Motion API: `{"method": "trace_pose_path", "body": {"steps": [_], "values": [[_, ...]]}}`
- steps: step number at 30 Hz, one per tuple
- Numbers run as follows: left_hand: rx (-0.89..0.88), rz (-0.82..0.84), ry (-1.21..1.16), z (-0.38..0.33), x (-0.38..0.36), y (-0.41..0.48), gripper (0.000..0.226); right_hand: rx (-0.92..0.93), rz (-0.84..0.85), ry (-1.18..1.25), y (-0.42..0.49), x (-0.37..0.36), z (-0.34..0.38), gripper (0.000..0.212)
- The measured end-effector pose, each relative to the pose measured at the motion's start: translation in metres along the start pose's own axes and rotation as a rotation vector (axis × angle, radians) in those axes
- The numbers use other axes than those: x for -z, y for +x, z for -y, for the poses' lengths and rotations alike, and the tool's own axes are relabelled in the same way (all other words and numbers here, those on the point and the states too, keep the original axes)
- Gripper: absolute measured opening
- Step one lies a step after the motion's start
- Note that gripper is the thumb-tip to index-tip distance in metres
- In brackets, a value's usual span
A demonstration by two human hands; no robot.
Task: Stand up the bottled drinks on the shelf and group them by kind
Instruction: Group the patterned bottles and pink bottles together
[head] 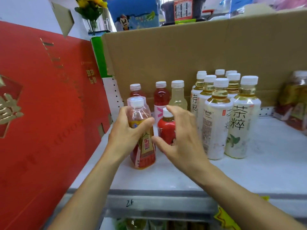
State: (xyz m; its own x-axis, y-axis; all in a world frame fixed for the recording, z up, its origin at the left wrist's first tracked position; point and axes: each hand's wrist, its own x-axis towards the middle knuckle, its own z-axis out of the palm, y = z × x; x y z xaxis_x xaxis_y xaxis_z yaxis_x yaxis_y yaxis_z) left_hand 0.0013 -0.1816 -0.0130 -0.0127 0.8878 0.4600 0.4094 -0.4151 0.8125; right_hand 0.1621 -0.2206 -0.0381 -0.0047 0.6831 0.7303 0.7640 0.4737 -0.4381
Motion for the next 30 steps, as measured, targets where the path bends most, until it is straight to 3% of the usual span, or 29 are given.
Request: {"method": "trace_pose_path", "body": {"steps": [3, 5, 8, 11, 15, 17, 22, 27, 30], "values": [[-0.078, 0.03, -0.089, -0.029, -0.014, -0.03, 0.057, -0.14, 0.264, 0.302, -0.015, 0.016, 0.012, 0.093], [-0.116, 0.072, -0.183, -0.053, -0.032, -0.044, 0.058, -0.244, 0.308, 0.455, -0.025, 0.033, 0.009, 0.086], [-0.158, 0.189, -0.278, -0.086, -0.067, -0.054, 0.049, -0.292, 0.161, 0.488, -0.038, 0.071, -0.012, 0.073], [-0.224, 0.249, -0.259, -0.102, -0.106, -0.062, 0.06, -0.324, 0.008, 0.469, -0.054, 0.113, -0.043, 0.066], [-0.322, -0.009, -0.003, -0.091, -0.144, -0.071, 0.08, -0.403, -0.169, 0.364, -0.072, 0.174, -0.095, 0.06], [-0.235, -0.037, 0.032, -0.085, -0.159, -0.073, 0.092, -0.466, -0.269, 0.262, -0.079, 0.204, -0.127, 0.063], [-0.049, 0.09, -0.055, -0.061, -0.182, -0.068, 0.106, -0.646, -0.404, 0.128, -0.095, 0.247, -0.198, 0.078], [-0.04, 0.13, -0.096, -0.055, -0.185, -0.069, 0.11, -0.64, -0.467, -0.046, -0.098, 0.245, -0.198, 0.094], [-0.037, 0.186, -0.077, -0.052, -0.177, -0.068, 0.108, -0.45, -0.611, -0.201, -0.091, 0.232, -0.178, 0.095]]}}
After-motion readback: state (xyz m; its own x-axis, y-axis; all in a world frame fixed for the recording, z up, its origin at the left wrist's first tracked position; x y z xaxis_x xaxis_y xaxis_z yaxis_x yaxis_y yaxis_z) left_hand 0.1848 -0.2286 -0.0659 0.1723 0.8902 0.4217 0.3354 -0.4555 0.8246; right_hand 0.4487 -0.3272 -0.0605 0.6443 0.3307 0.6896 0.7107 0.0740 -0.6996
